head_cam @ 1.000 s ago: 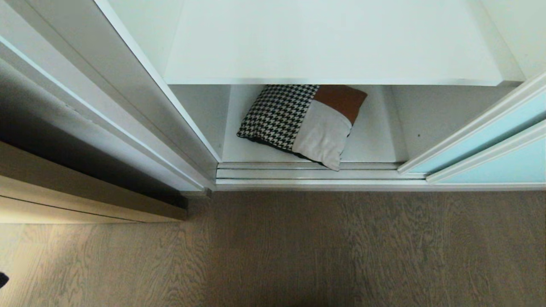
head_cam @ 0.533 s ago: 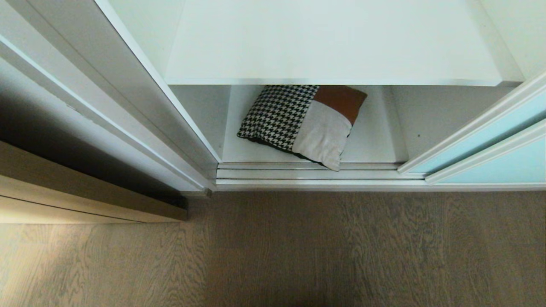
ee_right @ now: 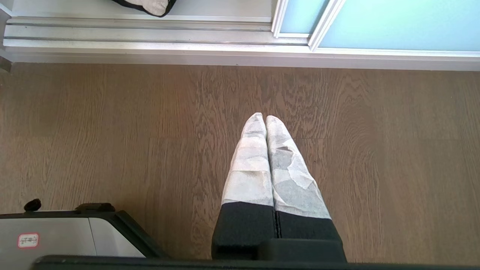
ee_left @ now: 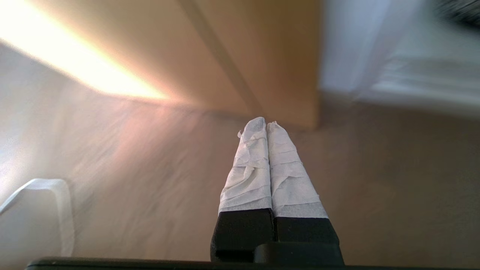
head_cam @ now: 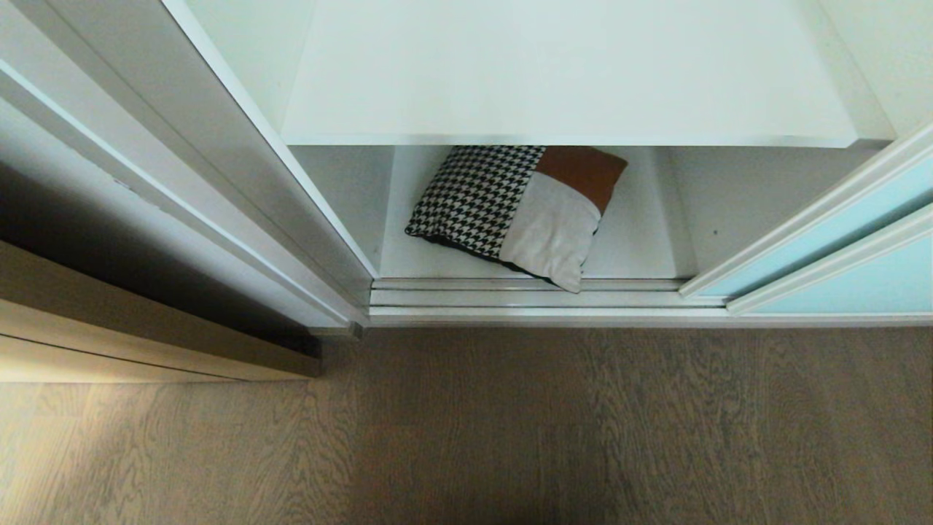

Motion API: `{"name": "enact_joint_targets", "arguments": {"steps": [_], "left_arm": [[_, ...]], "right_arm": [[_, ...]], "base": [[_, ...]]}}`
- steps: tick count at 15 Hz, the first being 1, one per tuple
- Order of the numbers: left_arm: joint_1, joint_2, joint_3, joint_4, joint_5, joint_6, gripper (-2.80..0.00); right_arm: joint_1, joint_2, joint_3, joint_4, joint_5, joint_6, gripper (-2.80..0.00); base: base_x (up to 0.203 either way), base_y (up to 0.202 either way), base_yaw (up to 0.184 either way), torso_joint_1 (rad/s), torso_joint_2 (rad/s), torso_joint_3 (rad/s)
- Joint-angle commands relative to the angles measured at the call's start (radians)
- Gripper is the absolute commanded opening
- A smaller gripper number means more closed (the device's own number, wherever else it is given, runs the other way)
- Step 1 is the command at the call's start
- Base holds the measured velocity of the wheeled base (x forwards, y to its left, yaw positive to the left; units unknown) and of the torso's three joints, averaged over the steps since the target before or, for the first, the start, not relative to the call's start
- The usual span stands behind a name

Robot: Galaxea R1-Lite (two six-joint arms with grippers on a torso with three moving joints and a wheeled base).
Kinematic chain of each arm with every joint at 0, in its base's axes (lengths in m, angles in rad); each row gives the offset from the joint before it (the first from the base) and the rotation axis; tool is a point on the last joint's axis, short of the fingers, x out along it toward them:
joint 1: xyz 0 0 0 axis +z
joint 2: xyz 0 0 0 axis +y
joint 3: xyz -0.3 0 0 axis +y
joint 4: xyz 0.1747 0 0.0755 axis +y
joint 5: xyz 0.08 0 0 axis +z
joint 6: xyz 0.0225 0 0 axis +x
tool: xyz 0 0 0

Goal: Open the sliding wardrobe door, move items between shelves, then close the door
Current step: Place the pillow on the higher shelf

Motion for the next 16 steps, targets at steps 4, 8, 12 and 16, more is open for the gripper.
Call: {"name": "enact_joint_targets", "arguments": {"steps": [4, 8, 12, 16], "left_arm": [[0.036, -0.172, 0.040, 0.082, -0.028, 0.029, -2.80], [0.037, -0.242, 0.121, 0.079, -0.233, 0.074, -2.80], [0.037, -0.241, 0.186, 0.027, -0.417, 0.074, -2.80], [0.037, -0.242, 0.187, 0.086, -0.453, 0.080, -2.80]], "right_arm": [[0.000, 0.001, 0.000, 0.000, 0.000, 0.000, -2.80], [0.000, 0.001, 0.000, 0.000, 0.000, 0.000, -2.80], [-0.001, 0.001, 0.001, 0.000, -0.001, 0.000, -2.80], [0.000, 0.001, 0.001, 0.000, 0.000, 0.000, -2.80]], "base": [[0.000, 0.000, 0.000, 0.000, 0.00, 0.000], [0.000, 0.000, 0.000, 0.000, 0.00, 0.000], [0.000, 0.000, 0.000, 0.000, 0.00, 0.000], [0.000, 0.000, 0.000, 0.000, 0.00, 0.000]]}}
